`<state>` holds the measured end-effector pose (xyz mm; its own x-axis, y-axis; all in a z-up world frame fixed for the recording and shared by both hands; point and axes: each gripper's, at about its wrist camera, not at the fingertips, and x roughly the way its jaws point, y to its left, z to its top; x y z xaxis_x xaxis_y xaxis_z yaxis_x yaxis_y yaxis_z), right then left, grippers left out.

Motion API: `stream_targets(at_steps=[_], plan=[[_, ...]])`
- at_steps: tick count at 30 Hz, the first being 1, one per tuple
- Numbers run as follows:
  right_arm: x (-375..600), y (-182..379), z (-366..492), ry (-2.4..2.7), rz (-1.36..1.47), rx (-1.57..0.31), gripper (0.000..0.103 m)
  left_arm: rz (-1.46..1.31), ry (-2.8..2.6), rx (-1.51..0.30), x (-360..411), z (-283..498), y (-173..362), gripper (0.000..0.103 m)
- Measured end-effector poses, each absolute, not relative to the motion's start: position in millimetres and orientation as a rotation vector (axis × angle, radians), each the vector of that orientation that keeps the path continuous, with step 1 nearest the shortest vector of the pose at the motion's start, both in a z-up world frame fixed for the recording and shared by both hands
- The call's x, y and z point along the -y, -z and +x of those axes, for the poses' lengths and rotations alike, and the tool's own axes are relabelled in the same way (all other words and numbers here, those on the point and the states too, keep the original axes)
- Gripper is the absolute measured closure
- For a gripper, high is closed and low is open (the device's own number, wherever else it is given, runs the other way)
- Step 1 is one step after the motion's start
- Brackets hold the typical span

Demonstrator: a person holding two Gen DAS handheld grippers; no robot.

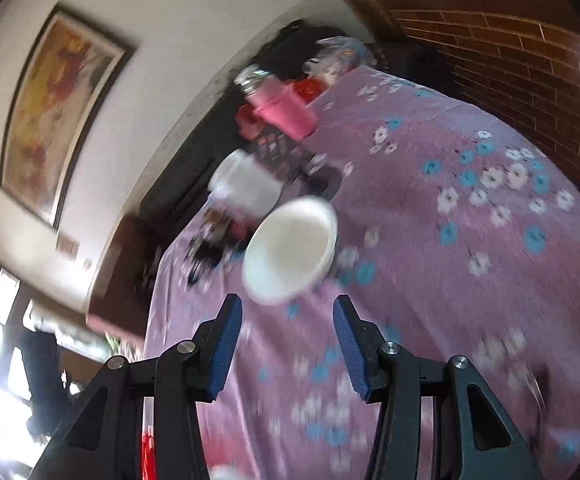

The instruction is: Organize plates and bowls

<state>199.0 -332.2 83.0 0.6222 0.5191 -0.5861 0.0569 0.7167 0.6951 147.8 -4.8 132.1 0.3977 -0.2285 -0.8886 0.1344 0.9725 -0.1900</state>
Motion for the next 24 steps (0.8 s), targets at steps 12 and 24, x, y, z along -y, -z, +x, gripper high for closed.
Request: stream_targets(at_steps=[12,24], plan=[[333.5,-27.6,254.6,-0.298,0.753,-0.939,0.066,-0.089,0.179,-1.188,34.2,252.4,-93.7,0.059],[322.3,-3.4,273.9,-0.318,0.756,-0.958,0.068,-0.093,0.223,-1.209,68.1,303.5,-57.7,0.066]])
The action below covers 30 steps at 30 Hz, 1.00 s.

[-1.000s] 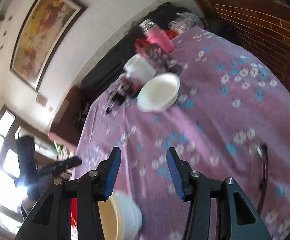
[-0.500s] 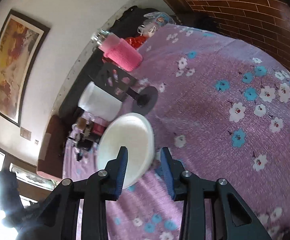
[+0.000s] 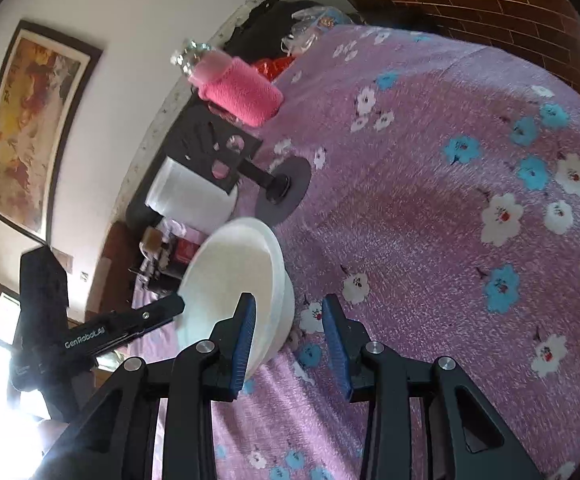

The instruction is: Organize plates and bowls

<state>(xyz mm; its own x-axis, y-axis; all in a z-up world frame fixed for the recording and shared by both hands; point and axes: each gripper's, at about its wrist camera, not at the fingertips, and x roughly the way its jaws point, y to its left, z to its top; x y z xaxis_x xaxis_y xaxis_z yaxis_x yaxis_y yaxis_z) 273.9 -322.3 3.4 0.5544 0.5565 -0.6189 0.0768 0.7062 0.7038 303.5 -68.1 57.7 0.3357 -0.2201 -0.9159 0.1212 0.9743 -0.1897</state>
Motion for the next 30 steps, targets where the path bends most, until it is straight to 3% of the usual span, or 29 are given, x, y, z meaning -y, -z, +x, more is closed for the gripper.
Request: stream_targets(at_steps=[2,4,8,15,30], plan=[[315.6,-1.4,276.9,-0.330,0.739,-0.973,0.083,-0.082,0.230,-1.216,73.3,304.6,-51.9,0.079],[311.1,-5.0,274.8,-0.335,0.719,-0.973,0.092,-0.056,0.237,-1.206,81.0,301.7,-51.7,0.090],[296.4,-18.5,268.2,-0.278,0.597,-0.956,0.093,0.045,0.221,-1.165,97.0,292.4,-60.2,0.091],[303.3,-31.2,256.0,-0.325,0.634,-0.950,0.093,0.033,0.233,-1.152,89.4,269.6,-88.1,0.091],[258.5,-133.5,142.9,-0.504,0.544,-0.757,0.092,-0.047,0.235,-1.006,27.6,148.0,-170.4,0.091]])
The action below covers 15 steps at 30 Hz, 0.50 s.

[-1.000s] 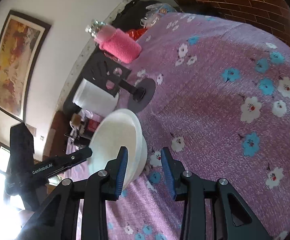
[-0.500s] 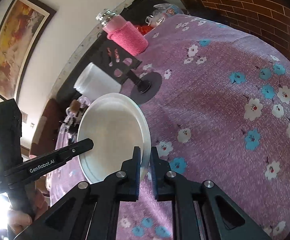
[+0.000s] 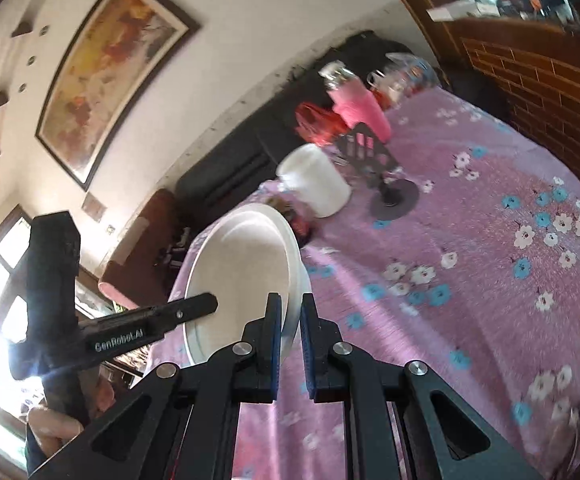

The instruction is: Organize plates and bowls

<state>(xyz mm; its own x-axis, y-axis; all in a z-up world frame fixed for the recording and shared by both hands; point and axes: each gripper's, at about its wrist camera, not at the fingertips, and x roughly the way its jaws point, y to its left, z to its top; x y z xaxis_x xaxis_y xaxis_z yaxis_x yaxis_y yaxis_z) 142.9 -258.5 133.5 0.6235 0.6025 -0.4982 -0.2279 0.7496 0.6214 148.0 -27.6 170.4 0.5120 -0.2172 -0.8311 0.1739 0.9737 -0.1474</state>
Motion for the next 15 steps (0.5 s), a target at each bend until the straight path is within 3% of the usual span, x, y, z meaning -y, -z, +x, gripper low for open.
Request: stream_targets(at_steps=[9,15], plan=[[242.8,-154.5,58.3,-0.578,0.499,-0.727,0.092,-0.101,0.304,-0.964,2.7,67.5,-179.9,0.089],[228.9,-153.1,8.2,-0.625,0.459,-0.746,0.092,-0.112,0.343,-0.954,-10.4,11.7,-171.5,0.077]])
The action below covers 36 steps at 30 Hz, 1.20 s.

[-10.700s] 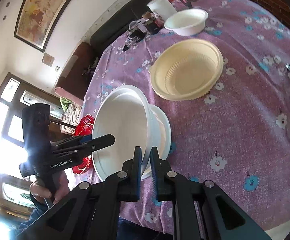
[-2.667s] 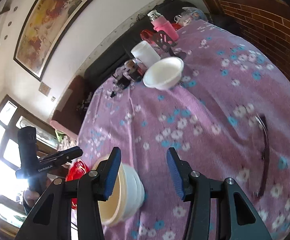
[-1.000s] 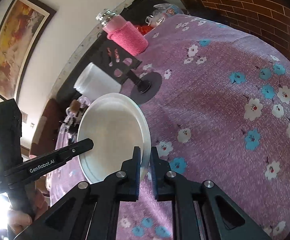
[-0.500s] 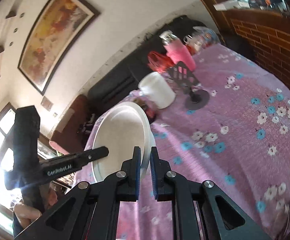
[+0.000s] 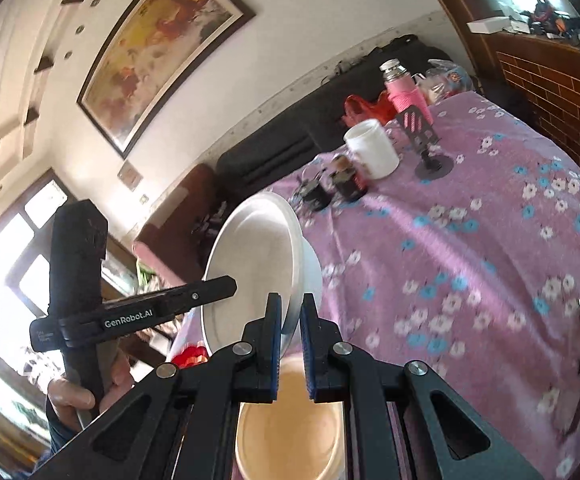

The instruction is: Organize plates and bowls

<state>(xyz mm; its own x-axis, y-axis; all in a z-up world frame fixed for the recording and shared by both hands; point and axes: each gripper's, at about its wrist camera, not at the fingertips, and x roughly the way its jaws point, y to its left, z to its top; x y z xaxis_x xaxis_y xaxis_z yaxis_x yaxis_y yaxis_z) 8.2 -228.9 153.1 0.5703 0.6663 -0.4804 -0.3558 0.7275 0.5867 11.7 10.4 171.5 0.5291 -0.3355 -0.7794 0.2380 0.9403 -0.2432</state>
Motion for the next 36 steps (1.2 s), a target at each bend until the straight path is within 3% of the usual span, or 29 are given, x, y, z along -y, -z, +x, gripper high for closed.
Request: stream_targets(at_steps=[17,36], plan=[[212.8,-96.8,-52.7,-0.629,0.416,-0.907,0.092,-0.158,0.359,-0.976,-24.0,-61.7,-107.0,0.074],[215.2,-85.2,-55.5,-0.614,0.418,-0.949,0.092,-0.082,0.311,-0.929,-9.2,-72.5,-99.0,0.074]])
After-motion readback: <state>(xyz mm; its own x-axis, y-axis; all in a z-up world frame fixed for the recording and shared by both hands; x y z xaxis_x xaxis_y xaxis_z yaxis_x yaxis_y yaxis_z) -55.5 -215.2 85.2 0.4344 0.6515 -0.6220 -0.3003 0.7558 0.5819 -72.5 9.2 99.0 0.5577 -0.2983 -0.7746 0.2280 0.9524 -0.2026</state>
